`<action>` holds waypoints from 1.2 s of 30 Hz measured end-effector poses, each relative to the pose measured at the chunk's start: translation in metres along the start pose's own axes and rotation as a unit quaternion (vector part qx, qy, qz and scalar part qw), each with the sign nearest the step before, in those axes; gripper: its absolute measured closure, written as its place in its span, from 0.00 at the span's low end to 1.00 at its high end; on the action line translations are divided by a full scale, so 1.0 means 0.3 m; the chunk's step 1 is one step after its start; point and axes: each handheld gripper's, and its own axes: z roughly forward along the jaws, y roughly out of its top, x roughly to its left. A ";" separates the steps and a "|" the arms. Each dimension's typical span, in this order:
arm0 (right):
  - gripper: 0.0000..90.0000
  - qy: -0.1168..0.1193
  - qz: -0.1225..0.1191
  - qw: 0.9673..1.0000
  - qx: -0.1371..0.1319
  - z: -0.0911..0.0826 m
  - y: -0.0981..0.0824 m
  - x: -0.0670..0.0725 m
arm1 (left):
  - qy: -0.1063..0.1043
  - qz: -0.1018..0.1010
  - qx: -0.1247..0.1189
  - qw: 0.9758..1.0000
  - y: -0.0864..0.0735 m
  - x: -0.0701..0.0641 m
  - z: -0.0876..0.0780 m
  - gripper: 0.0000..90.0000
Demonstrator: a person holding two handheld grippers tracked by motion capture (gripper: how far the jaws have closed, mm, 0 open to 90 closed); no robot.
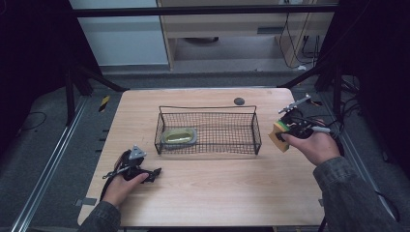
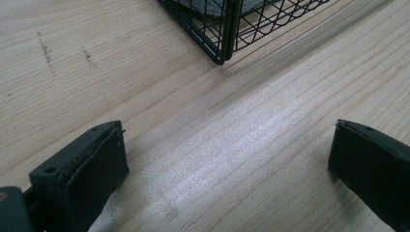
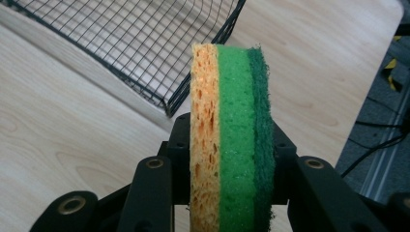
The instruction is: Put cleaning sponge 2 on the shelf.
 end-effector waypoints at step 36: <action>0.72 -0.022 -0.045 0.997 -0.059 -0.047 0.255 0.070 | 0.000 0.000 -0.002 1.000 0.000 0.000 0.001 0.00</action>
